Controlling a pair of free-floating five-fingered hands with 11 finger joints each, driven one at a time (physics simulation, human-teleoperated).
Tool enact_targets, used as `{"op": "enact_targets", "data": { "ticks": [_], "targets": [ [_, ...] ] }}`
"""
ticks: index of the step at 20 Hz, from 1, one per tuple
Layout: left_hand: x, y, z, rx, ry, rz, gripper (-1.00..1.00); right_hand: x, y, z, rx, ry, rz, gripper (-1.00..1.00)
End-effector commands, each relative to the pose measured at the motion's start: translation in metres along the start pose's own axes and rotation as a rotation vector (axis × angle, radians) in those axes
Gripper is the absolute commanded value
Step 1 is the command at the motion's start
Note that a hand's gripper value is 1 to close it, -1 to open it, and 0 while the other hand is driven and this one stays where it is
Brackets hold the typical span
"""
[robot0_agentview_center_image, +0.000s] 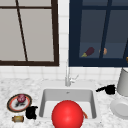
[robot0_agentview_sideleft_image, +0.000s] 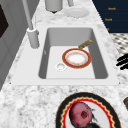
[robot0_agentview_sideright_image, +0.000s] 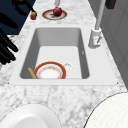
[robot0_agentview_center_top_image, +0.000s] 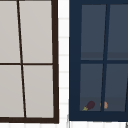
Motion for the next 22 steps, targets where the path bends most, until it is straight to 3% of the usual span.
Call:
{"op": "enact_targets", "data": {
  "ticks": [1, 2, 12, 22],
  "targets": [
    [0.000, 0.000, 0.000, 0.000, 0.000, 0.000, 0.00, -0.009, -0.012, 0.006, 0.008, -0.048, -0.030, -1.00],
    [0.000, 0.000, 0.000, 0.000, 0.000, 0.000, 0.00, -0.009, -0.024, 0.012, -0.011, -0.083, -0.065, -1.00],
    [0.000, 0.000, 0.000, 0.000, 0.000, 0.000, 0.00, -0.015, -0.076, 0.031, 0.010, -0.194, -0.111, -1.00],
    [0.000, 0.000, 0.000, 0.000, 0.000, 0.000, 0.00, 0.009, -0.084, 0.044, -0.177, -0.116, -0.246, -1.00]
  ]
}}
